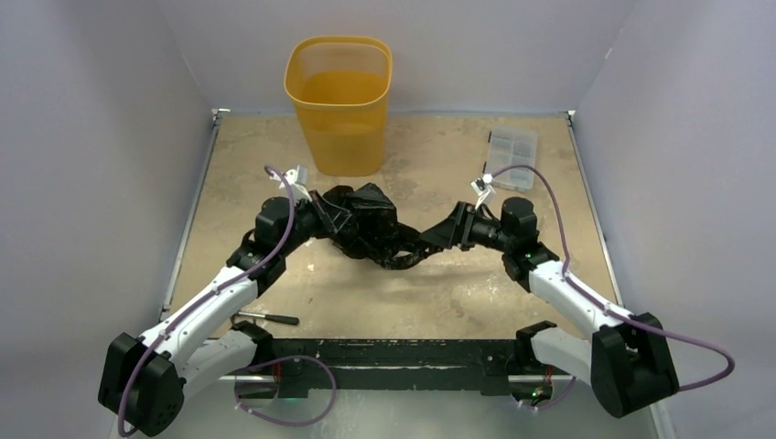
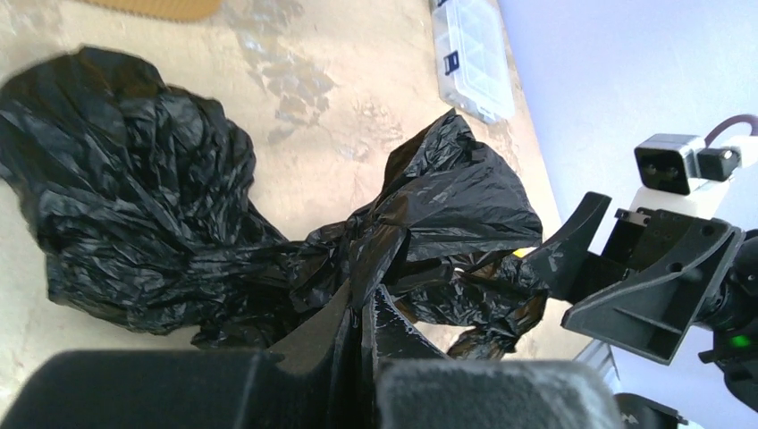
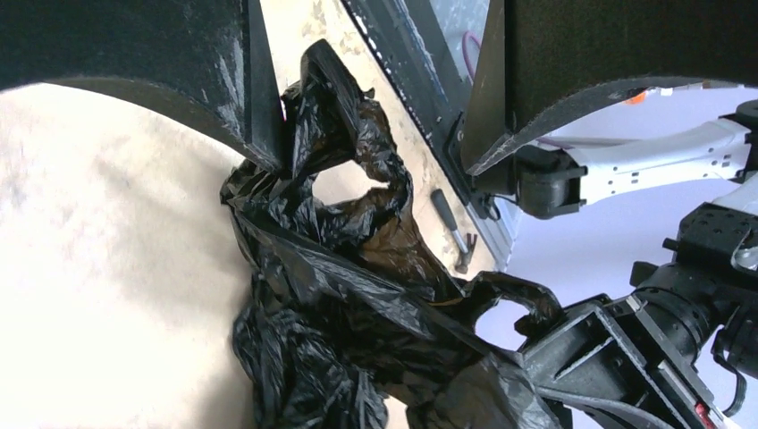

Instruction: Put the trash bags into the trash bin

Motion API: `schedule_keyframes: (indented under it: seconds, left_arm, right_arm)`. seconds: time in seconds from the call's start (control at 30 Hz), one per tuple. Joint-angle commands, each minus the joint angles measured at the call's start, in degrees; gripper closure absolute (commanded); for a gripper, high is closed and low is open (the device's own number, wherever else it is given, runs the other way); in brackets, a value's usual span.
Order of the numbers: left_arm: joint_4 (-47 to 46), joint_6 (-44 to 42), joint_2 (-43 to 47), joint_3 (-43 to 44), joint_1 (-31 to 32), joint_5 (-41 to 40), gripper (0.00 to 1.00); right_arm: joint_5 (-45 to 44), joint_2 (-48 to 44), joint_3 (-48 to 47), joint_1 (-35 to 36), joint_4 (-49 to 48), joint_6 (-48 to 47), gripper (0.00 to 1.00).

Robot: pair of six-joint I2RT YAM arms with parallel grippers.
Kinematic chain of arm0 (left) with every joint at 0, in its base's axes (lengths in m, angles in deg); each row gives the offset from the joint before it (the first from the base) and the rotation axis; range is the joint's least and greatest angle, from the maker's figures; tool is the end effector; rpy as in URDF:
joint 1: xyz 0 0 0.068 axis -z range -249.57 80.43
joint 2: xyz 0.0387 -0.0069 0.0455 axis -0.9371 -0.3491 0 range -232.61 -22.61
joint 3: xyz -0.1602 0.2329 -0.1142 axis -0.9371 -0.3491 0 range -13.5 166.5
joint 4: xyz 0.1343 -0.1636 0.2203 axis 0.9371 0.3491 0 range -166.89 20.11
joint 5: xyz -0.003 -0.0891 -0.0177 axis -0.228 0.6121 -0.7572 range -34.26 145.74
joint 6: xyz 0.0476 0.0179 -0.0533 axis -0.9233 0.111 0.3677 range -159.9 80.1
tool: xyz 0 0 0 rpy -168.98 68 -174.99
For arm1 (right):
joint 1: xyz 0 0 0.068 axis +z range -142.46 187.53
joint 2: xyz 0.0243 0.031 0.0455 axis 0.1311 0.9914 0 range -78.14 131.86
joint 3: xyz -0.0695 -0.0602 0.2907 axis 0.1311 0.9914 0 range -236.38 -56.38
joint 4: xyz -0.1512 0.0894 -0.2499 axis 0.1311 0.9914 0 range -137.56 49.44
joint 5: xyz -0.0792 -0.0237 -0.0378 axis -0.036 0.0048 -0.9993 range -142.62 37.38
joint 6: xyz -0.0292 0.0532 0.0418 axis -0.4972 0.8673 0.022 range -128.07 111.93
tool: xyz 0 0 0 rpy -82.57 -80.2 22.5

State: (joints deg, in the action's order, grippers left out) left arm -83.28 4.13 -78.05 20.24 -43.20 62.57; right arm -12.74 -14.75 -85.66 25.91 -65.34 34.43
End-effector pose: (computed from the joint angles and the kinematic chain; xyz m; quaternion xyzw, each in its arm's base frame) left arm 0.2429 -0.1288 0.2703 -0.0861 0.7897 -0.3877 0.4675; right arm 0.2517 0.1253 0.2312 -0.0428 0.7785 0.5209 0.3476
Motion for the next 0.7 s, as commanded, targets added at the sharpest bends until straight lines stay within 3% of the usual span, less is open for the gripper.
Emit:
schedule_keyframes:
  seconds: [0.0, 0.1, 0.27, 0.4, 0.5, 0.6, 0.67]
  left_arm:
    - [-5.5, 4.2, 0.8, -1.1, 2.3, -2.6, 1.0]
    - [-7.5, 5.4, 0.7, -2.0, 3.8, -4.5, 1.0]
    - [-9.7, 6.0, -1.4, -2.4, 6.5, -5.2, 1.0]
    - [-10.7, 6.6, -1.7, -3.1, 7.8, -6.3, 1.0]
    - [-11.6, 7.7, -1.0, -4.2, 8.0, -6.6, 1.0]
    - [-11.1, 8.5, 0.2, -5.1, 8.1, -8.3, 1.0]
    - [-11.0, 9.4, 1.4, -5.9, 8.1, -9.7, 1.0]
  right_arm:
    - [-6.2, -7.6, 3.7, 0.3, 3.2, 4.6, 0.24]
    - [-13.8, -12.1, 6.0, 0.3, 9.5, 7.0, 0.21]
    - [-8.4, -13.5, 12.7, 0.4, 4.6, 13.7, 0.16]
    - [-9.9, -14.0, 16.3, 0.5, 2.6, 14.2, 0.08]
    - [-9.2, -13.2, 20.2, 0.5, -3.6, 16.6, 0.06]
    - [-7.4, -12.5, 25.2, 0.5, -16.6, 21.2, 0.05]
    - [-7.0, -11.9, 25.8, 0.6, -18.2, 21.4, 0.05]
